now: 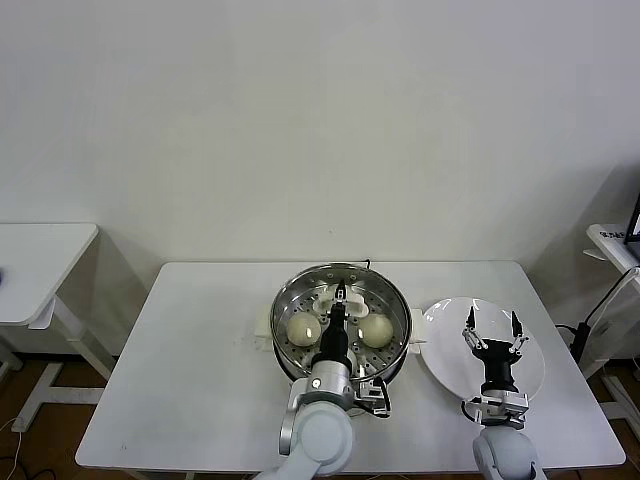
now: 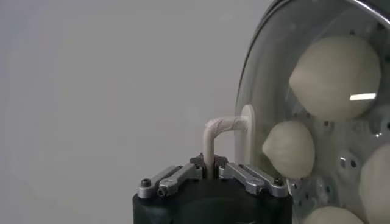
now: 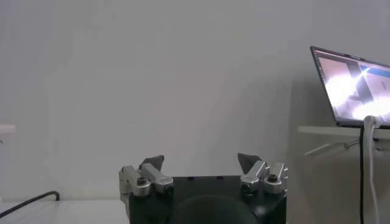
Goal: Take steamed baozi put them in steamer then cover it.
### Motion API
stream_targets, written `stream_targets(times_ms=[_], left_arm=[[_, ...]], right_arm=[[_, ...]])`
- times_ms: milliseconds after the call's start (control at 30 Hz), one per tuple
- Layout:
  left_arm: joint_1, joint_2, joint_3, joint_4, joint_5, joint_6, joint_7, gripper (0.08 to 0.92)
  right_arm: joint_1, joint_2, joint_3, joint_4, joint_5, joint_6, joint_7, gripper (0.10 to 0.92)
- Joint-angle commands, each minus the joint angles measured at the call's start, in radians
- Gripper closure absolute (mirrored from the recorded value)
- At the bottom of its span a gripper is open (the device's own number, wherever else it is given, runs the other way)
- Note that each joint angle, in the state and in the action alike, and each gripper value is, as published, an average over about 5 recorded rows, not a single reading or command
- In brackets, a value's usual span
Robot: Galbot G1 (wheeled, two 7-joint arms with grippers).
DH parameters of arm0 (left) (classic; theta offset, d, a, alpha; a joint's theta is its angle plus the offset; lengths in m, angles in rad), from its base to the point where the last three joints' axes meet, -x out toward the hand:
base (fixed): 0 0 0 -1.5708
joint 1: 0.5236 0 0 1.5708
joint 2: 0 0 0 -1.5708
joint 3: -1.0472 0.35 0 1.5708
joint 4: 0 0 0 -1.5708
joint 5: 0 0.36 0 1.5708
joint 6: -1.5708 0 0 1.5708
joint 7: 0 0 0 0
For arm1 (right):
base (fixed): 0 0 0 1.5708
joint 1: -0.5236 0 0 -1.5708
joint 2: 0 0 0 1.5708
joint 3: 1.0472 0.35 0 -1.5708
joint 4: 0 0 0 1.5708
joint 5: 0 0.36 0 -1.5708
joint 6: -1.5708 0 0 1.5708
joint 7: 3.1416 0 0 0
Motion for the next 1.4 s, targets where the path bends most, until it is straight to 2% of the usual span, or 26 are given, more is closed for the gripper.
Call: stream_targets(times_ms=[33, 533, 800, 1200, 1300, 1400], left_arm=[[0.006, -0.003, 0.0, 0.0, 0.006, -0.005, 0.005, 0.811], [0.018, -0.003, -0.018, -0.029, -0.014, -0.013, 0.018, 0.798], [0.051, 0.051, -0.014, -0.157, -0.093, 0.0, 0.026, 0.59], [0.165, 0.218, -0.022, -0.446, -0.279, 0.025, 0.076, 0.245], [0.191, 0.251, -0.041, -0.489, -0.324, 0.021, 0.087, 0.191], [0.195, 0.271, -0.091, -0.512, -0.405, 0.017, 0.065, 0.179]], right_arm=[[0.002, 0.003, -0.002, -0.004, -0.001, 0.0, 0.0, 0.203], [0.008, -0.001, 0.0, -0.003, 0.0, 0.0, 0.001, 0.203], [0.014, -0.002, -0.003, -0.004, -0.001, -0.001, 0.001, 0.203], [0.023, 0.002, -0.007, 0.0, -0.003, -0.004, 0.003, 0.203], [0.022, 0.004, -0.009, 0.003, -0.005, -0.004, 0.003, 0.203], [0.019, 0.005, -0.008, 0.007, -0.006, -0.004, 0.003, 0.203]])
